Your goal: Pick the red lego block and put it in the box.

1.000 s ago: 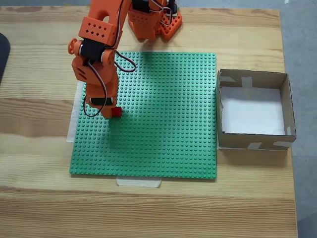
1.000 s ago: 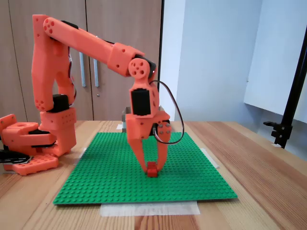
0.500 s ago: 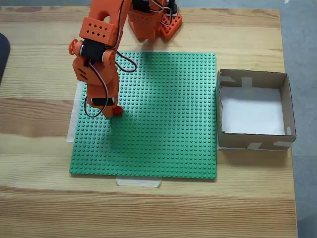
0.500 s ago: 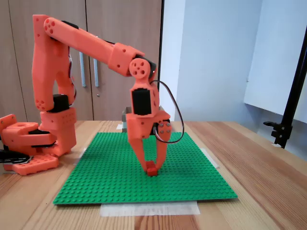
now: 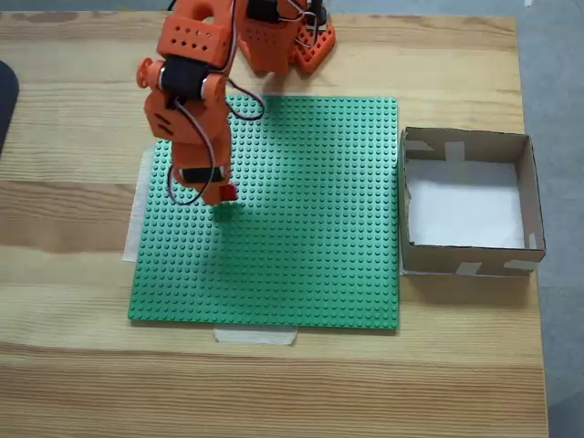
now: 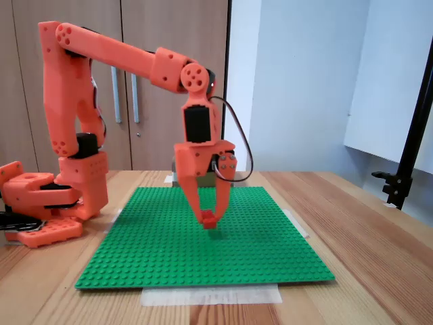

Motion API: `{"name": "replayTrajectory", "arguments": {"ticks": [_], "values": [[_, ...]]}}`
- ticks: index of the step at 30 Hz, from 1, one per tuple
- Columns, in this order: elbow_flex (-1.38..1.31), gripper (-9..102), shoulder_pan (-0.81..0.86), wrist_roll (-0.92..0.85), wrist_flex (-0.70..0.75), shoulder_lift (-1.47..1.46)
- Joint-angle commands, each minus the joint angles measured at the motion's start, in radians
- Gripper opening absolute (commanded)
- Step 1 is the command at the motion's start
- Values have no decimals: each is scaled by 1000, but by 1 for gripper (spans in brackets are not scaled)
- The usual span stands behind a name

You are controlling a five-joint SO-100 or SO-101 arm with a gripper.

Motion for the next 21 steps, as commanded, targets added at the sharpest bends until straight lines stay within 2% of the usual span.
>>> {"name": "replayTrajectory", "arguments": {"ticks": [1,21], "values": [[-57,1,-23,17,35,67],[-186,0,-256,183,235,195]]}}
